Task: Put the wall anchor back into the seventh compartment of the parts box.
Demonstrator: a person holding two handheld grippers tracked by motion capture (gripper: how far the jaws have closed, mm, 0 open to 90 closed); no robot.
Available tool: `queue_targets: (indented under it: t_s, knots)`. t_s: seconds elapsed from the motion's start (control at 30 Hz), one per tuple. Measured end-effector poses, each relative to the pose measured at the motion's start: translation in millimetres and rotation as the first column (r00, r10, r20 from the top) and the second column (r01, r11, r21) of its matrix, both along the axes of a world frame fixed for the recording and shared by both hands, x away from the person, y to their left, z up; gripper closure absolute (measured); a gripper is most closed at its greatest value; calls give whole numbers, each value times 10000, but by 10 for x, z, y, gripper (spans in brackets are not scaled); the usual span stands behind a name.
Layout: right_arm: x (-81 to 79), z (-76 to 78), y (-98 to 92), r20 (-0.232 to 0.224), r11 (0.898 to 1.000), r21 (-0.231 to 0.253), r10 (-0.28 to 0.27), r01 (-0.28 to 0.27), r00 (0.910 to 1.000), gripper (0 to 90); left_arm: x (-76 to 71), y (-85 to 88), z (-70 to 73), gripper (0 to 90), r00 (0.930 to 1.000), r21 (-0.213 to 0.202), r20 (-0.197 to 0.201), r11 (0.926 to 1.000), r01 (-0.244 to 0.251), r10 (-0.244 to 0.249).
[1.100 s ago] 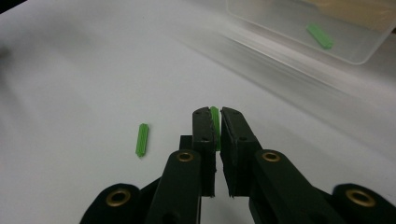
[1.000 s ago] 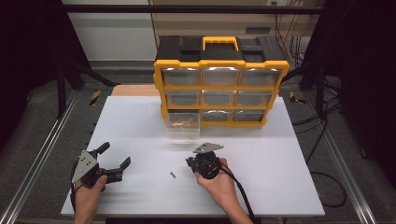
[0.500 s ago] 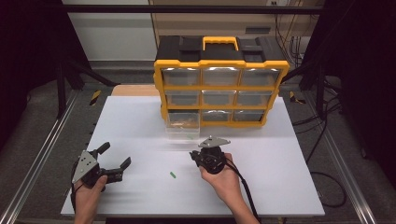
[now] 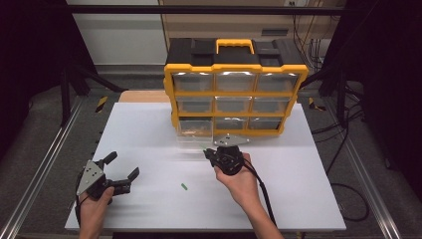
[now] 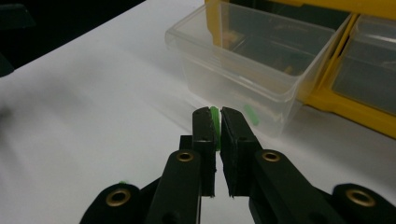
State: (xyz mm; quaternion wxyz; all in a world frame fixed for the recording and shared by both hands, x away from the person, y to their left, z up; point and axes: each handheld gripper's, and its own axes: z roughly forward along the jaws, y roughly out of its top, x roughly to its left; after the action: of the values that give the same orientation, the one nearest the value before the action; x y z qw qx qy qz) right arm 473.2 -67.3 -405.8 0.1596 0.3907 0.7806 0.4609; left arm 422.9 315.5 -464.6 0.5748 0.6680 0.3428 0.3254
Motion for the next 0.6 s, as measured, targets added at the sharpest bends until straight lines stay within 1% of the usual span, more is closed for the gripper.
queue_targets:
  t_s: [0.03, 0.17, 0.3, 0.6]
  knots:
    - [8, 21, 4, -3, 10000, 38, -20, 20, 10000, 845, 0, -2, 0, 13, 10000, 5, 1, 10000, 6, -6]
    - [48, 86, 24, 214, 10000, 54, 3, -4, 9998, 845, 3, -2, -1, 13, 10000, 16, -10, 10000, 15, -15]
    - [93, 132, 56, 396, 10000, -55, 21, -19, 9992, 846, 2, 16, 1, 13, 10000, -5, -8, 10000, -35, 35]
    - [190, 221, 76, 640, 9999, 115, -123, 116, 9979, 845, 1, 10, 1, 13, 10000, -11, -9, 10000, -19, 19]
